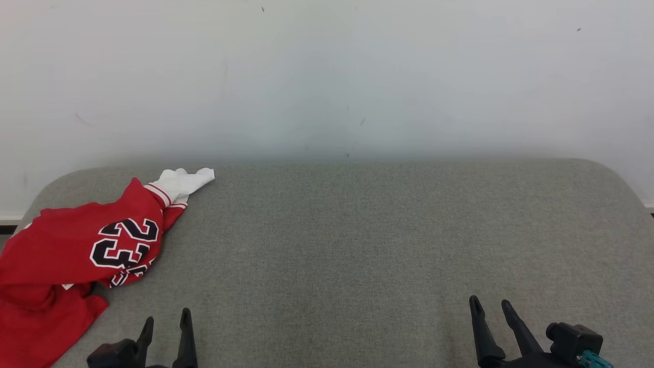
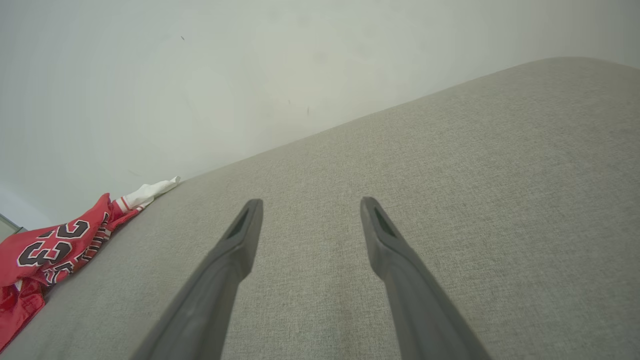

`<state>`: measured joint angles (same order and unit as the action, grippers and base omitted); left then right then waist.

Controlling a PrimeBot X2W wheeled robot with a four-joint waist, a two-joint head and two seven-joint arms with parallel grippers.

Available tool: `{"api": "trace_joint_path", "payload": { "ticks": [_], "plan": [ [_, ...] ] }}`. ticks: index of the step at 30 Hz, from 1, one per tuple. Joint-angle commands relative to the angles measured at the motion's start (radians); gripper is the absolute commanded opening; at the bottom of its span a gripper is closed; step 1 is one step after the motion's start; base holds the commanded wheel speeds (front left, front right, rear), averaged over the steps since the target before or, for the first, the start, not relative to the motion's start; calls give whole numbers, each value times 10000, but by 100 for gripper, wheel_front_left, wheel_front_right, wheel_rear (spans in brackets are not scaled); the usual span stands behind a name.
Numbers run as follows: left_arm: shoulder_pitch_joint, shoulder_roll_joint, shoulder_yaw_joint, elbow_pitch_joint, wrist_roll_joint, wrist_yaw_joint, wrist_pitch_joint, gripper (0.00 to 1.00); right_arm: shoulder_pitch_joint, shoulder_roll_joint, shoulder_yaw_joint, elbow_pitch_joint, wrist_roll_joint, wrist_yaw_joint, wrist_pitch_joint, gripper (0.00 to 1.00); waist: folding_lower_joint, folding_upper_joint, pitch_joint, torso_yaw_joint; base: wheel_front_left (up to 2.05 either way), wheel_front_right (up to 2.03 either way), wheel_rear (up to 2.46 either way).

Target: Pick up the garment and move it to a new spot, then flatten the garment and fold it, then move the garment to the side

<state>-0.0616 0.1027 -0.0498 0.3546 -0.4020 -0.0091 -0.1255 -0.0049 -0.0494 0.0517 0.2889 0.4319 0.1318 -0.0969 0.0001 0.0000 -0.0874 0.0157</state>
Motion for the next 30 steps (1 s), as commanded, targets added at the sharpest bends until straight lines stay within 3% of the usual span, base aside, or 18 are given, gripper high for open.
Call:
{"api": "trace_joint_path", "payload": {
  "ticks": [1,30],
  "plan": [
    [-6,79,-61,-29,265,22,-117,100,12,-9,-12,-111,-229,-13,-11,100,-1,0,-12,10,0,0,0],
    [256,-127,-989,220,2265,483,-981,100,305,-11,-32,-133,-2628,-18,-98,100,-1,0,-370,20,0,0,0]
  ]
}}
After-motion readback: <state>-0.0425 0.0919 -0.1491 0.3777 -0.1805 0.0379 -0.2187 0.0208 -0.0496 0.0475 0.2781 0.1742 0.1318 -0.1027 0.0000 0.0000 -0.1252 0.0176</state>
